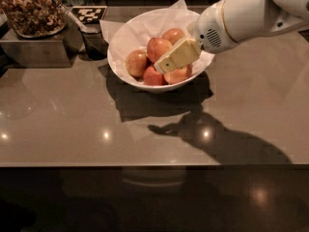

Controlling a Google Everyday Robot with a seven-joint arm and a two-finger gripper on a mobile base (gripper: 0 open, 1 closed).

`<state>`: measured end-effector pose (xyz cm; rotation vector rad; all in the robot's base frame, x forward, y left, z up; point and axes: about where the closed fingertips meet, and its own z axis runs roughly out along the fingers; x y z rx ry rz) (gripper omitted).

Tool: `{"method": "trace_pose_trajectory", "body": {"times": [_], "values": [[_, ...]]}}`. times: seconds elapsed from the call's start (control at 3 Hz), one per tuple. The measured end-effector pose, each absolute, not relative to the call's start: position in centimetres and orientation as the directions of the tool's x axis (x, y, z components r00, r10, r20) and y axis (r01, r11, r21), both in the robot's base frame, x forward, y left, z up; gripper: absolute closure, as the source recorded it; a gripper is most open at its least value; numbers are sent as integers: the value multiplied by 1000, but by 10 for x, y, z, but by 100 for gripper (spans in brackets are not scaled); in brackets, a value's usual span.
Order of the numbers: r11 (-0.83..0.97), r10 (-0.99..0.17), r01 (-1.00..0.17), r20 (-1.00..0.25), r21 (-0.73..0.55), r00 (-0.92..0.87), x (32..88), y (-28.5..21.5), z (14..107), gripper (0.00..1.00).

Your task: Pick apple from white bowl

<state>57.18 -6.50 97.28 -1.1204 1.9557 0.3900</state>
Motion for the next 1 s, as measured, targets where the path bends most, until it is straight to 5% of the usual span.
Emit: {"method": "trace_pose_trajectory", "body": {"times": [1.0], "values": [[578,-576,-808,-758,-112,-307,579,-75,948,15]]}}
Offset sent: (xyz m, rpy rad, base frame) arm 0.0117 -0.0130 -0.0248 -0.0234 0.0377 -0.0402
